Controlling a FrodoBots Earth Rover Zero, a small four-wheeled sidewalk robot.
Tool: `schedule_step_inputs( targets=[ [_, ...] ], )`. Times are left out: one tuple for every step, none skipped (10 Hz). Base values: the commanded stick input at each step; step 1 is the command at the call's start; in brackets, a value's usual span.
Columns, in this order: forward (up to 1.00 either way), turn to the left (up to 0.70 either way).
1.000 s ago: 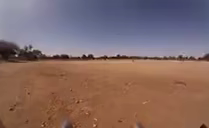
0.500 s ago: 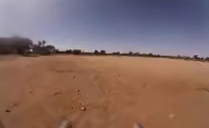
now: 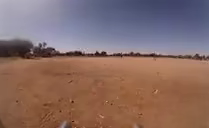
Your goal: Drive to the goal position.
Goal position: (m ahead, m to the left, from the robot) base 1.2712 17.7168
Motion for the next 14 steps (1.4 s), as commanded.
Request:
schedule_step_inputs(
  targets=[
    [0.70,0.00],
    [0.70,0.00],
    [0.70,0.00],
    [0.70,0.00],
    [0.70,0.00],
    [0.70,0.00],
    [0.70,0.00],
    [0.70,0.00],
    [0.70,0.00],
    [0.70,0.00],
    [0.70,0.00],
    [0.70,0.00],
    [0.70,0.00],
    [0.70,0.00]
  ],
)
